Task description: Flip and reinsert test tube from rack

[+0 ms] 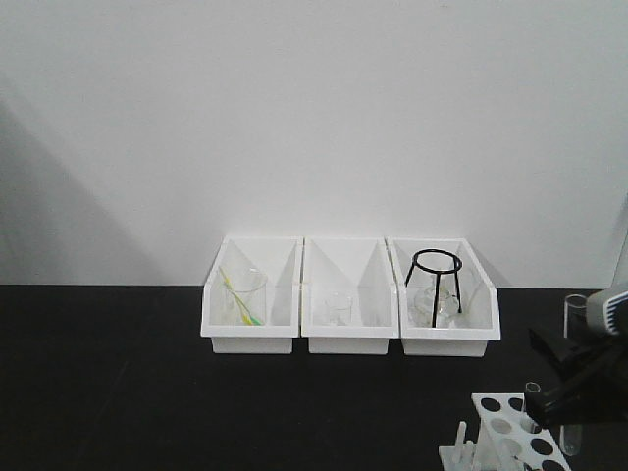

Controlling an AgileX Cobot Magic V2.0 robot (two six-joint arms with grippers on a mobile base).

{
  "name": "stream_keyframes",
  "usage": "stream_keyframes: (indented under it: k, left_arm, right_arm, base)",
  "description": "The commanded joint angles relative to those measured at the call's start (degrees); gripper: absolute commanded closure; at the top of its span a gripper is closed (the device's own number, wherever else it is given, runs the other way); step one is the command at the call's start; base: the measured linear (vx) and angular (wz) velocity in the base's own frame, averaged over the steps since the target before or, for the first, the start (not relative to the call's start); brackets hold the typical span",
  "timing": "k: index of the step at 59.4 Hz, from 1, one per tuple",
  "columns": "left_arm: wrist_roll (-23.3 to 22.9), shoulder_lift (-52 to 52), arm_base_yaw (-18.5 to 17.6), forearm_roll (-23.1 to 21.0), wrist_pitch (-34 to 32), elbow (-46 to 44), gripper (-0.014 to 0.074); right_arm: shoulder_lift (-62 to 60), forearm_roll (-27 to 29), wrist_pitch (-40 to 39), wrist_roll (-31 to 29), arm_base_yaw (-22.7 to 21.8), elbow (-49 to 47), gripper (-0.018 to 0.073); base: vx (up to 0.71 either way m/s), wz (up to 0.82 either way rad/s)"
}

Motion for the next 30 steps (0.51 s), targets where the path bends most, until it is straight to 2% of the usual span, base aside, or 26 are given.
stream_keyframes:
  k: [1,7,14,30]
  left_arm:
    - [0.0,-0.6,-0.4,-0.3,-5.0,0.0,0.0603]
    - [0.0,-0.6,-0.4,-0.3,-5.0,0.0,0.0603]
    - [0.0,-0.6,-0.4,-0.3,-5.0,0.0,0.0603]
    - [0.0,-0.6,-0.4,-0.3,-5.0,0.0,0.0603]
  right_arm:
    - [-1.4,8.7,-3.8,0.2,0.1,-2.2,0.0422]
    - [-1.4,12.9,-4.2,0.1,0.1,-2.2,0.0422]
    - [-1.4,12.7,-4.6,-1.0,0.1,-2.2,0.0422]
    - [0.1,13.6,-12.0,-1.2,0.0,0.2,0.0422]
  base:
    - [0.0,0.0]
    - [0.0,0.0]
    - [0.0,0.0]
    - [0.0,0.0]
